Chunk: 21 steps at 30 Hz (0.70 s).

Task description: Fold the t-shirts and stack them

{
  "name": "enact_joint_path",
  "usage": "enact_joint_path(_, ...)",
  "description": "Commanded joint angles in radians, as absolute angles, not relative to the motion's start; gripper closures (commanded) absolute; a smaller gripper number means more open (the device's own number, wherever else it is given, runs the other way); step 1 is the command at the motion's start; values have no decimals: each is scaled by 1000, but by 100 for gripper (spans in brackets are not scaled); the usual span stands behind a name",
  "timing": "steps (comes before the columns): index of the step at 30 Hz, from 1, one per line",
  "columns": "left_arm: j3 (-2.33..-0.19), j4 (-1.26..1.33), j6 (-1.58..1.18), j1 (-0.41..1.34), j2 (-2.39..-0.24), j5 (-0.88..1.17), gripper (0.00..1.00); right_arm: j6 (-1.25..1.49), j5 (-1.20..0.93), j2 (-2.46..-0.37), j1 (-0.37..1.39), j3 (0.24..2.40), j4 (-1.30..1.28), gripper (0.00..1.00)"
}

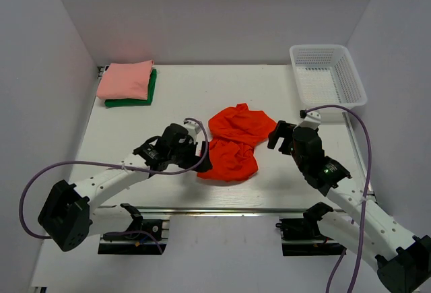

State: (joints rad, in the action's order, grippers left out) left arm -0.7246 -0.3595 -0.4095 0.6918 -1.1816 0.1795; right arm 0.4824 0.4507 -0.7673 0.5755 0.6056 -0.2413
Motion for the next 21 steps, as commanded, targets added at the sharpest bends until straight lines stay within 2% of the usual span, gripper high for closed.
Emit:
enact_joint_path(1,-695,-362,-434,718,-1199,196,4,514,485,-776,575,634,-218,10)
enact_joint_path(4,-669,-350,-443,741,-1224,196,8,555,572,-819,574,637,-233,10)
enact_joint_path(12,-664,-258,-480,752,-1311,134,20,489,572,-1070,572,775,-324,10)
enact_joint_path(16,-683,-247,-511,752,-1356,77,54,500,581,-1179,555,840,-324,10)
enact_joint_path(17,-683,-247,-511,752,-1365,68,66,511,586,-1243,536,865,-345,10)
enact_joint_path(19,-683,-247,-520,752,-1365,67,77,523,581,-1303,506,900,-351,10)
enact_joint_path(20,-683,-247,-520,752,-1365,58,96,522,568,-1343,493,922,-350,10)
enact_joint_path(21,-683,-247,-529,752,-1365,37,100,531,563,-1379,482,945,-360,10)
